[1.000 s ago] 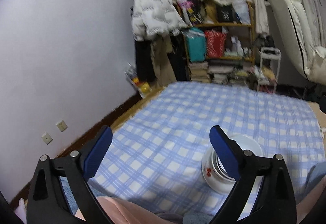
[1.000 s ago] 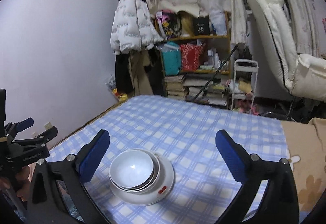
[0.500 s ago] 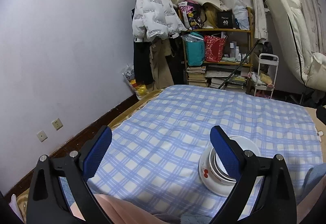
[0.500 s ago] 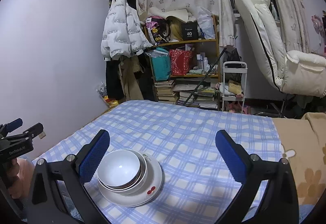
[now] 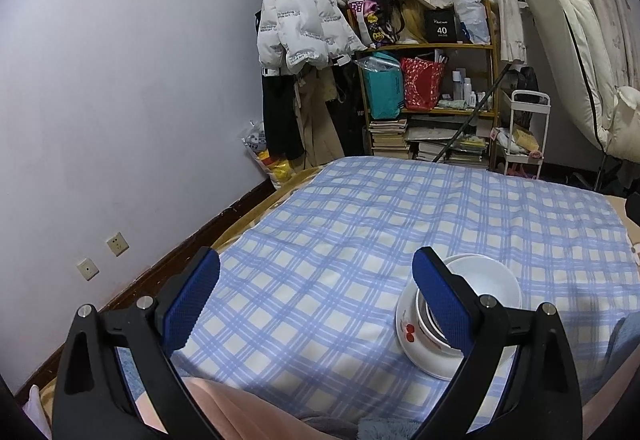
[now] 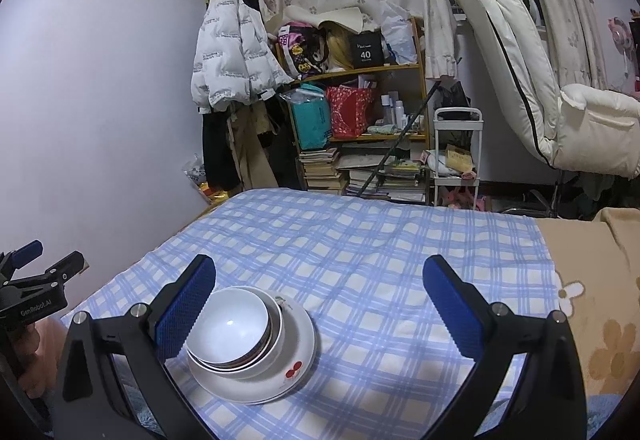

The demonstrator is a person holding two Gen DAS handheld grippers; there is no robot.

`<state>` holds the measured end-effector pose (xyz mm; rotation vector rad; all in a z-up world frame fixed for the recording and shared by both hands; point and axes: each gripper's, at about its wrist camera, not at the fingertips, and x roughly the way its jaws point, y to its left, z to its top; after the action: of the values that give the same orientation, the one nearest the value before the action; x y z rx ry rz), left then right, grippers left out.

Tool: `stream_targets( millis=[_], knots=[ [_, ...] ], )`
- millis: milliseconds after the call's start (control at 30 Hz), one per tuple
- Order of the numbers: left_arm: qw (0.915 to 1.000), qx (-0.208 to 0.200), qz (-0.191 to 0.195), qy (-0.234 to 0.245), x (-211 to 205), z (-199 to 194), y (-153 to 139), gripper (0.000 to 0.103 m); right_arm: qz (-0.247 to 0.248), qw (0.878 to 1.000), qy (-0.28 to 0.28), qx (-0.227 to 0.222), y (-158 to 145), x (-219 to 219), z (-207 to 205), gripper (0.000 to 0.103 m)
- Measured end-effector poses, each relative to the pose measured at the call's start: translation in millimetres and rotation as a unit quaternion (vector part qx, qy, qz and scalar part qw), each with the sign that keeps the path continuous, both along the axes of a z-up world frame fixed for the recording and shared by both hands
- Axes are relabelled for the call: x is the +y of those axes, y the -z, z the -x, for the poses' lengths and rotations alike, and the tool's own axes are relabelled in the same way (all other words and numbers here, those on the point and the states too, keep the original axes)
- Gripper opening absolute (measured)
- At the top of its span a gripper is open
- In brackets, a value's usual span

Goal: Organize plates and bowls

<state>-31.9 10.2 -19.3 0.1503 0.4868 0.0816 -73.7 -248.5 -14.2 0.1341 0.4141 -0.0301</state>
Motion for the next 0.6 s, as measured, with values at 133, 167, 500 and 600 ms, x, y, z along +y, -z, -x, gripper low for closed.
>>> stream_targets(
  millis=[133, 167, 500, 600],
  knots=[
    [1.0, 0.001, 0.0, 0.005, -0.8, -0.3, 1.5, 0.096, 0.005, 1.0, 0.004, 0.0, 0.2, 1.4, -0.7, 0.103],
    [1.0, 0.0, -0.001, 0.005, -0.8, -0.3, 2.1, 0.096, 0.007, 1.0, 0.006, 0.0, 0.7, 2.2, -0.8, 0.103],
    [1.0, -0.003, -0.006, 0.003, -1.0, 0.8, 3.3, 0.096, 0.015, 1.0, 0.008, 0.002, 3.7, 6.4, -3.0, 0.103],
    [1.0, -0.002, -0.006, 0.003, -1.0, 1.2, 3.3, 0.096, 0.016, 1.0, 0.009, 0.001, 4.0, 6.9, -2.9, 0.103]
  ],
)
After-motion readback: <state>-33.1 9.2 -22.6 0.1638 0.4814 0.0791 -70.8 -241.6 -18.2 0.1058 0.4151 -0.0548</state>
